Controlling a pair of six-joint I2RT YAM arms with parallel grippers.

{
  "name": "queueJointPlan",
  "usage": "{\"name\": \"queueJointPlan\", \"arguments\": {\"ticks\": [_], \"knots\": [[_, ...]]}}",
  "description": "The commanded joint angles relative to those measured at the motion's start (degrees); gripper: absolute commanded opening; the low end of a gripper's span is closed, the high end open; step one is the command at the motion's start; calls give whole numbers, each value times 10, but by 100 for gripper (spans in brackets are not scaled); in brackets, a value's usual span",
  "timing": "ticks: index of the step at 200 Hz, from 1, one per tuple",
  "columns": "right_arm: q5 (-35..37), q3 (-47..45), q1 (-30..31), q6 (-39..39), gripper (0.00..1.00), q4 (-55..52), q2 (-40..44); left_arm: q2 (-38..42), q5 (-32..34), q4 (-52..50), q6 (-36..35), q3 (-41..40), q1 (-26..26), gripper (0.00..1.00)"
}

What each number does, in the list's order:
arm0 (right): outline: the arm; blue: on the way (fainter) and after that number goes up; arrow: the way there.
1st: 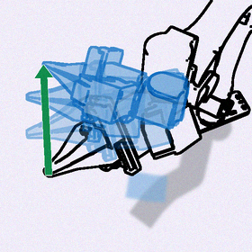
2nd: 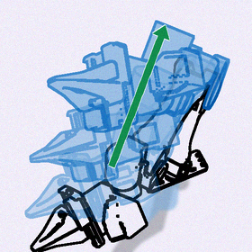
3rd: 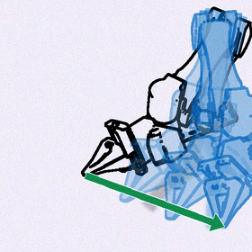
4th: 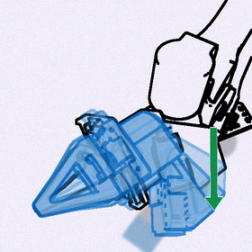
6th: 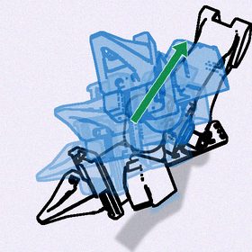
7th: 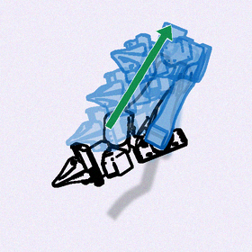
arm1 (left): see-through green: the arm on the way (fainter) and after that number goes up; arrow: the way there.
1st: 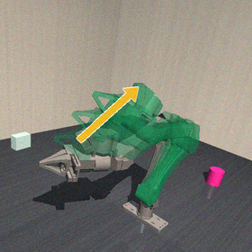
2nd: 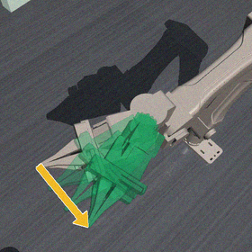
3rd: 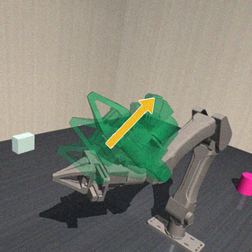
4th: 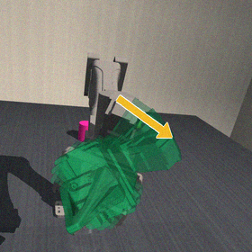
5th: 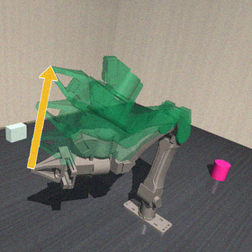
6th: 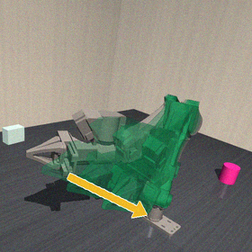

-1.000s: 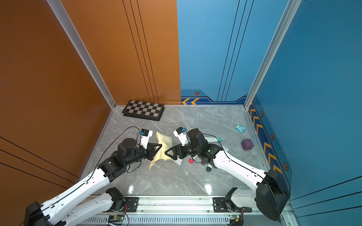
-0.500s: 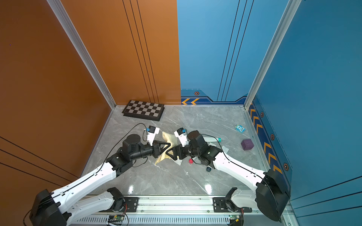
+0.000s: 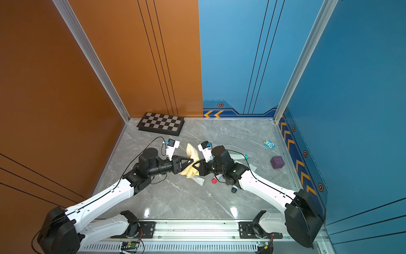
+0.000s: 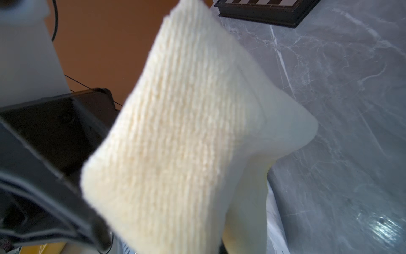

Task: Wipe the surface of the toothpaste tube
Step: Adjust the cleaning item, then adjust the toothpaste at the center of the board.

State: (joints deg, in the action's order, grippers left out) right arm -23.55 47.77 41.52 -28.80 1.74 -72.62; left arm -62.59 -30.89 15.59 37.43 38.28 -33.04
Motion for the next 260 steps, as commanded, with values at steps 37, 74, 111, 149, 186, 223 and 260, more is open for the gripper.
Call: {"name": "queueJointPlan", "arguments": {"ticks": [37, 74, 111, 149, 186, 223, 260], "knots": [[112, 32, -60, 39, 0, -201, 59, 3, 85, -89, -60, -19, 63, 99], [132, 9, -33, 37, 0, -286, 88, -130, 83, -36, -73, -5, 69, 93], [147, -67, 46, -13, 0, -310, 124, -256, 68, 18, -71, 4, 80, 79], [118, -144, 76, -71, 0, -247, 120, -324, 53, 42, -50, 11, 83, 55], [102, -95, 37, -44, 0, -228, 28, -316, 47, 45, -41, -7, 72, 49], [59, 2, -18, -20, 0, -222, -84, -271, 13, 44, -30, -37, 79, 49], [25, 84, -70, -9, 0, -220, -173, -185, 17, 17, -25, -84, 96, 56]]}}
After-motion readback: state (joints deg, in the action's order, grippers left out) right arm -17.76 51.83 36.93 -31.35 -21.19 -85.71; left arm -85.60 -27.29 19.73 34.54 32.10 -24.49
